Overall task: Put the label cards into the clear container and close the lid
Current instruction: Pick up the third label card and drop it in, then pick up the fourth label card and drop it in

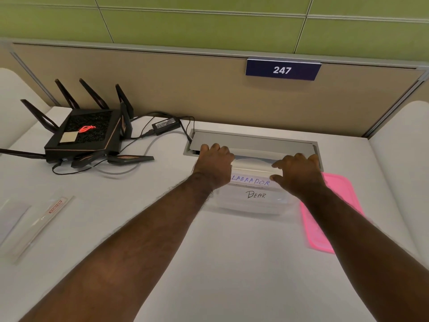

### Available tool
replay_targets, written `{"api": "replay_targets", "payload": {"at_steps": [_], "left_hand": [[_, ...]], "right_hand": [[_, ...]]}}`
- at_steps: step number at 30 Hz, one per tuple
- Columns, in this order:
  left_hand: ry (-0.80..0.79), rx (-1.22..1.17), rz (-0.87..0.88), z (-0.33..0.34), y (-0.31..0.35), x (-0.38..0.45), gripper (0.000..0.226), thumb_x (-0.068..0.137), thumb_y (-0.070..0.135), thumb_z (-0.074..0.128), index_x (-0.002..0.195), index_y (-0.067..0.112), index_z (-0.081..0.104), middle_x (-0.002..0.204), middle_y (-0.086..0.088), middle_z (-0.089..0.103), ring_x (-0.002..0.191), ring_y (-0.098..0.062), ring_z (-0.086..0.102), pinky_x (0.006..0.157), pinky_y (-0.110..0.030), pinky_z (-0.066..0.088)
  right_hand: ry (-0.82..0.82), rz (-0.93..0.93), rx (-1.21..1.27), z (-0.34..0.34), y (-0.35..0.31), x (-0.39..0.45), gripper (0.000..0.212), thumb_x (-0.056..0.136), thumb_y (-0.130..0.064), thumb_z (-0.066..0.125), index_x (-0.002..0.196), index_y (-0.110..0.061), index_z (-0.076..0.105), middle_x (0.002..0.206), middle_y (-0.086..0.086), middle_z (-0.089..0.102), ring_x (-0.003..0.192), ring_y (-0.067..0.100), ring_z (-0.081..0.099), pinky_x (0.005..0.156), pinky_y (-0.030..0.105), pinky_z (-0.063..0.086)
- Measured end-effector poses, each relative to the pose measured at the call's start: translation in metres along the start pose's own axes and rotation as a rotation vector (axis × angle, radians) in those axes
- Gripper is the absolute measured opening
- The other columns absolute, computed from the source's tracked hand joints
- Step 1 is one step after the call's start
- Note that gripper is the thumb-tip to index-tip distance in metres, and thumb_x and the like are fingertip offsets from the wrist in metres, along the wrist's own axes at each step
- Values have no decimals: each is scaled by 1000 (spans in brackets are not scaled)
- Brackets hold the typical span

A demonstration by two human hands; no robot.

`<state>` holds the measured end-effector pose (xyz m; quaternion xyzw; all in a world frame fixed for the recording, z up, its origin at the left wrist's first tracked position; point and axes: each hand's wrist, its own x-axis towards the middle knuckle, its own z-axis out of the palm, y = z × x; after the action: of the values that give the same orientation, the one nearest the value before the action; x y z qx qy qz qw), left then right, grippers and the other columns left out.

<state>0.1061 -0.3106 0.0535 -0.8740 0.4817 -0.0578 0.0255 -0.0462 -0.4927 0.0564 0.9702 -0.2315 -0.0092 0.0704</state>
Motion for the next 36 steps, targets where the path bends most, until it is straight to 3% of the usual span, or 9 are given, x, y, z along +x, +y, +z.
{"api": "replay_targets", "payload": {"at_steps": [8,17,28,36], "left_hand": [[92,-52,-203,-14,-44,-34,44,85,29,50,129,25,56,133,2,54,119,-22,48,100,-45,26],[87,-62,-396,-14,-142,-95,48,85,31,53,133,24,52,140,0,50,128,-22,43,109,-54,21],[-52,-12,-711,11,-288,-219,55,89,39,50,141,20,43,145,-5,48,133,-25,43,110,-55,26],[-168,-65,-899,52,-346,-318,53,89,40,52,139,23,48,138,-4,55,127,-26,49,109,-53,27]], "right_hand": [[153,-71,61,-36,-53,10,49,84,-60,52,123,-31,63,121,-2,66,108,25,58,89,45,35],[154,-206,193,-59,-199,26,56,88,-54,49,138,-28,48,145,0,49,127,26,48,100,49,33],[-4,-447,318,-40,-407,28,62,89,-51,49,145,-26,39,153,3,40,138,24,38,108,53,26],[-263,-612,374,-12,-526,8,73,92,-44,50,153,-25,15,163,1,14,147,26,17,114,57,18]]}}
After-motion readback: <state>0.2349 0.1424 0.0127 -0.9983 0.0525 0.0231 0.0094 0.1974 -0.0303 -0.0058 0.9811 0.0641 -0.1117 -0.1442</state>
